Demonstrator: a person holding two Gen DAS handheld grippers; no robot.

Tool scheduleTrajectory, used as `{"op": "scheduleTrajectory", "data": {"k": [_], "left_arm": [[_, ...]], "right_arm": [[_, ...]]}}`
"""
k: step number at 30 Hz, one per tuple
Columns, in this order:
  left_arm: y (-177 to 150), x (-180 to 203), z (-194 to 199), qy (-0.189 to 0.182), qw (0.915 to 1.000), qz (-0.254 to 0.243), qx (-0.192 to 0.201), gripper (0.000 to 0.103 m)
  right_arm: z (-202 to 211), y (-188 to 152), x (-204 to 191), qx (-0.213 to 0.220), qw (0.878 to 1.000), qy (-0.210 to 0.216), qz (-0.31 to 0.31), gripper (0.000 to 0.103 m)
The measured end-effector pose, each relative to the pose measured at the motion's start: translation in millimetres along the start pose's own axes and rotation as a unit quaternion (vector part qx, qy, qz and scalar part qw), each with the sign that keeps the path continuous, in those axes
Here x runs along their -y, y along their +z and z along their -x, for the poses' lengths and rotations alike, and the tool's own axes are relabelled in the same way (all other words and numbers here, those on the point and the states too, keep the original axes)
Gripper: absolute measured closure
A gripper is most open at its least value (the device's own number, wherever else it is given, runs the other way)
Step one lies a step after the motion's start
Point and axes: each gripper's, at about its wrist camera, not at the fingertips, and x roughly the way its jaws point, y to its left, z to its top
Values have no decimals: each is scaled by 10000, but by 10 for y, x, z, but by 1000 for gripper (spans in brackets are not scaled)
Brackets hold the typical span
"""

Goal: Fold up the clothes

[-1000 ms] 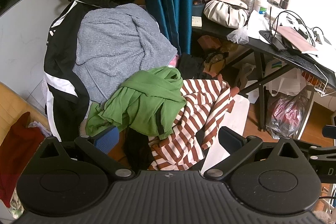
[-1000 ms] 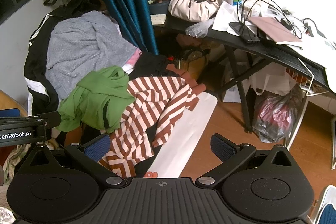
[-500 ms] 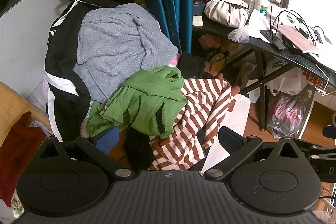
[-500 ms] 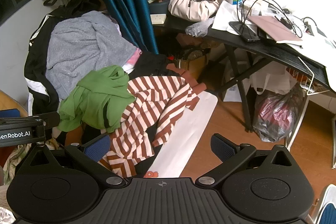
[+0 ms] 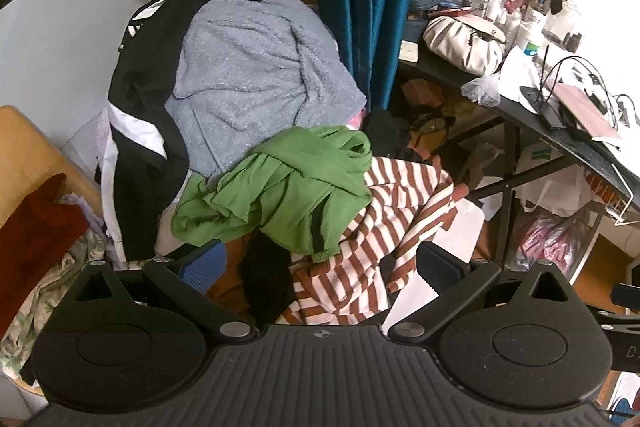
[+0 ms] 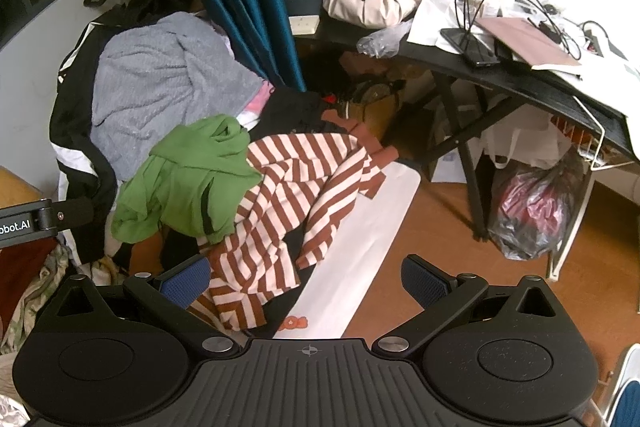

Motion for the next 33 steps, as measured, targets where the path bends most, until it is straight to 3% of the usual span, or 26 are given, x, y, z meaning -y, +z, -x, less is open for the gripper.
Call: {"op": "scheduleTrajectory", "data": {"k": [33], "left_arm": [[-92, 37, 33, 59, 9999, 50, -140, 0]], "right_arm": [[-61, -55, 127, -151, 9996, 210, -88, 1]]}}
